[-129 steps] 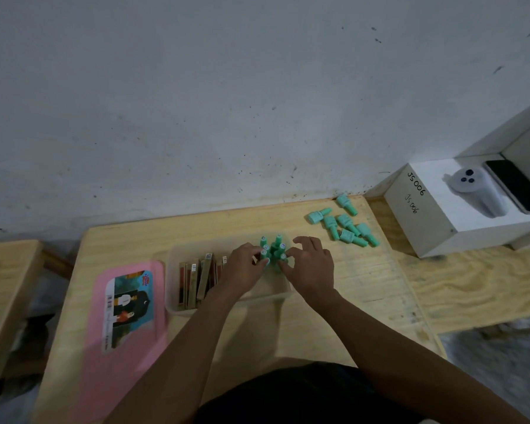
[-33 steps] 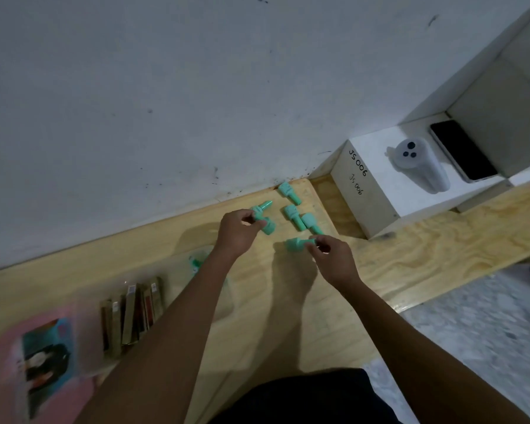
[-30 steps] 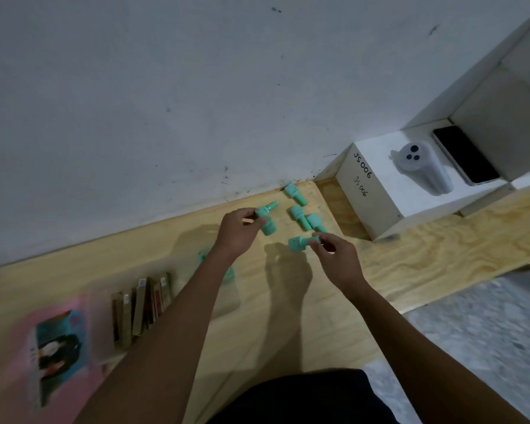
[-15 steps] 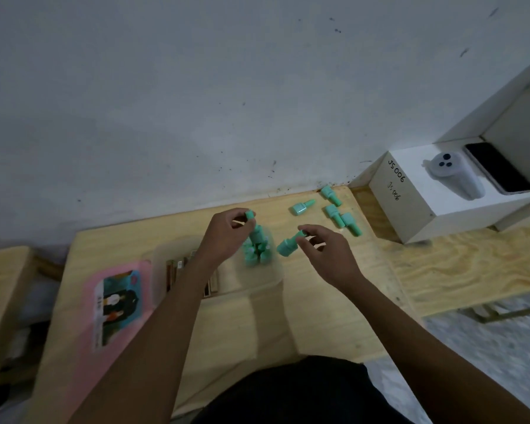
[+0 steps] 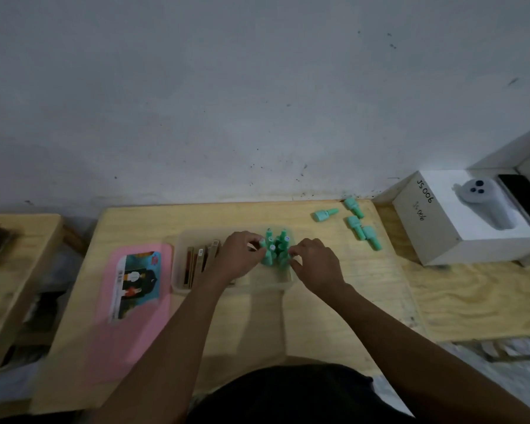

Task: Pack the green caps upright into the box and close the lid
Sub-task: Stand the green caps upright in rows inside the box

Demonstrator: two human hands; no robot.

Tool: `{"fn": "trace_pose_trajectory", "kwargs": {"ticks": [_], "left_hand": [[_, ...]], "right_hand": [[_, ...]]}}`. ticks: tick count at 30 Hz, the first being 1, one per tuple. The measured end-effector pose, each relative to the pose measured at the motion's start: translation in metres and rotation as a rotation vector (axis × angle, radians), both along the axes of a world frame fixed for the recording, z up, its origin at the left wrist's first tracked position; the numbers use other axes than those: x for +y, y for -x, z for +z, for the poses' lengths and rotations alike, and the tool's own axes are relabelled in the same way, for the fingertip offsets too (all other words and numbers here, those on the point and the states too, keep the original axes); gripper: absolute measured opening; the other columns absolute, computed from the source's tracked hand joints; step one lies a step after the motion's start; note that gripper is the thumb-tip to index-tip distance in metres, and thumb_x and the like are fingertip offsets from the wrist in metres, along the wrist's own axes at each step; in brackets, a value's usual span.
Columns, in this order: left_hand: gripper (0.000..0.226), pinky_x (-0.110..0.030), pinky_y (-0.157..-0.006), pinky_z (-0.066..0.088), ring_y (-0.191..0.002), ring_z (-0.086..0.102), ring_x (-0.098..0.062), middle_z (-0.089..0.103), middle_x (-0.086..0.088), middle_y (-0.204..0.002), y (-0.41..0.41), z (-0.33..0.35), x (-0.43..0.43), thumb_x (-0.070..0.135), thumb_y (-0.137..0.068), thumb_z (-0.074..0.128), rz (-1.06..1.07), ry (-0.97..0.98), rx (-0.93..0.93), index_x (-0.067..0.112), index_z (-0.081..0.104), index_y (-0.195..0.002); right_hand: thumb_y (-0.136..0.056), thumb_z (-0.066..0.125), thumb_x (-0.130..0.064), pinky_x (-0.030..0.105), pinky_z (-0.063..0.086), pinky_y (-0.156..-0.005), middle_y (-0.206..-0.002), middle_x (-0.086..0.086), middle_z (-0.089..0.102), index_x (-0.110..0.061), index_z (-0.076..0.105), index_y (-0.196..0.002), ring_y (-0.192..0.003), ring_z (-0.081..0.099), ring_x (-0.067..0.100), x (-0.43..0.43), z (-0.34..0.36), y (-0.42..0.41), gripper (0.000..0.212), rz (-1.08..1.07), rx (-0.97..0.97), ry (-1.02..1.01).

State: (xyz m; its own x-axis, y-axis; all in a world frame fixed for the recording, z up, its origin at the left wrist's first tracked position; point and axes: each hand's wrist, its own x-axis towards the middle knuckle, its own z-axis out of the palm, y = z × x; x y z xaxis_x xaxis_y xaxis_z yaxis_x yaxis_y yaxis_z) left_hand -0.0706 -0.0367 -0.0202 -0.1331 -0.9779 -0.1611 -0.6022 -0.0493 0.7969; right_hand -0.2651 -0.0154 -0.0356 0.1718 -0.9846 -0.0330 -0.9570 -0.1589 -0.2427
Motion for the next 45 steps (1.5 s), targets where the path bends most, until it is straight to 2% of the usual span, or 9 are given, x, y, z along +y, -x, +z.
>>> {"fn": "trace_pose_trajectory", "kwargs": {"ticks": [2, 7, 11, 16, 19, 23, 27, 40, 45], "left_hand": [[0.023, -0.034, -0.082, 0.056, -0.086, 0.068, -0.019, 0.07, -0.008, -0.105, 0.003, -0.004, 0.003, 0.015, -0.082, 0.067, 0.0, 0.001, -0.017, 0.007, 0.073, -0.102], [0.026, -0.023, -0.075, 0.048, -0.079, 0.062, -0.014, 0.07, -0.01, -0.107, 0.013, -0.017, 0.007, 0.014, -0.083, 0.067, -0.02, -0.012, -0.062, 0.006, 0.072, -0.107], [0.028, -0.031, -0.078, 0.053, -0.082, 0.065, -0.019, 0.07, -0.006, -0.108, 0.019, -0.026, 0.008, 0.022, -0.083, 0.067, -0.019, -0.012, -0.127, 0.013, 0.072, -0.109], [0.025, -0.033, -0.074, 0.053, -0.083, 0.065, -0.021, 0.071, -0.001, -0.104, 0.027, -0.029, 0.009, 0.023, -0.081, 0.067, 0.009, 0.003, -0.18, 0.02, 0.073, -0.105], [0.024, -0.031, -0.076, 0.052, -0.087, 0.066, -0.019, 0.073, -0.001, -0.103, 0.029, -0.031, 0.01, 0.023, -0.08, 0.067, 0.026, -0.008, -0.192, 0.02, 0.074, -0.103], [0.022, -0.025, -0.07, 0.047, -0.085, 0.067, -0.017, 0.074, -0.001, -0.1, 0.032, -0.032, 0.011, 0.022, -0.081, 0.068, 0.046, -0.005, -0.182, 0.019, 0.075, -0.102], [0.019, -0.03, -0.072, 0.055, -0.082, 0.068, -0.015, 0.076, 0.001, -0.096, 0.033, -0.033, 0.012, 0.025, -0.08, 0.068, 0.059, 0.002, -0.178, 0.023, 0.076, -0.097], [0.027, -0.027, -0.072, 0.052, -0.086, 0.069, -0.016, 0.075, 0.0, -0.101, 0.04, -0.034, 0.015, 0.031, -0.081, 0.068, 0.121, 0.03, -0.228, 0.021, 0.074, -0.105], [0.037, -0.026, -0.071, 0.051, -0.085, 0.067, -0.012, 0.073, 0.005, -0.098, 0.036, -0.018, 0.009, 0.047, -0.074, 0.073, 0.199, 0.107, -0.243, 0.02, 0.073, -0.099]], "right_hand": [[-0.09, 0.06, -0.032, 0.035, 0.046, -0.078, -0.109, -0.001, 0.061, -0.026, 0.068, -0.112, -0.107, 0.052, 0.023, -0.001, -0.004, -0.002, 0.024, -0.014, 0.002, 0.003], [-0.09, 0.062, -0.033, 0.036, 0.046, -0.081, -0.11, 0.001, 0.058, -0.028, 0.067, -0.117, -0.108, 0.049, 0.022, -0.002, -0.006, -0.005, 0.028, -0.081, -0.034, -0.042], [-0.091, 0.061, -0.034, 0.035, 0.046, -0.082, -0.111, 0.001, 0.057, -0.03, 0.066, -0.119, -0.109, 0.048, 0.021, -0.003, -0.007, -0.006, 0.029, -0.116, -0.056, -0.061], [-0.091, 0.062, -0.033, 0.034, 0.047, -0.082, -0.11, 0.0, 0.056, -0.03, 0.066, -0.12, -0.108, 0.048, 0.019, 0.0, -0.009, -0.005, 0.03, -0.155, -0.111, -0.059], [-0.091, 0.062, -0.033, 0.033, 0.046, -0.08, -0.11, -0.001, 0.055, -0.03, 0.065, -0.121, -0.108, 0.048, 0.018, 0.0, -0.01, -0.006, 0.03, -0.182, -0.151, -0.073], [-0.091, 0.062, -0.035, 0.027, 0.042, -0.073, -0.109, -0.003, 0.053, -0.032, 0.065, -0.121, -0.107, 0.046, 0.015, 0.002, -0.014, -0.006, 0.03, -0.214, -0.193, -0.087], [-0.091, 0.062, -0.036, 0.025, 0.038, -0.07, -0.108, -0.005, 0.052, -0.032, 0.065, -0.119, -0.106, 0.045, 0.014, 0.003, -0.016, -0.007, 0.029, -0.252, -0.233, -0.102], [-0.089, 0.063, -0.04, 0.027, 0.043, -0.07, -0.106, -0.009, 0.052, -0.038, 0.064, -0.116, -0.103, 0.048, 0.01, 0.008, -0.016, -0.001, 0.027, -0.279, -0.338, -0.087], [-0.089, 0.064, -0.039, 0.023, 0.048, -0.069, -0.1, -0.014, 0.052, -0.037, 0.066, -0.115, -0.091, 0.053, 0.004, 0.017, -0.009, 0.024, 0.026, -0.312, -0.426, 0.002]]}}
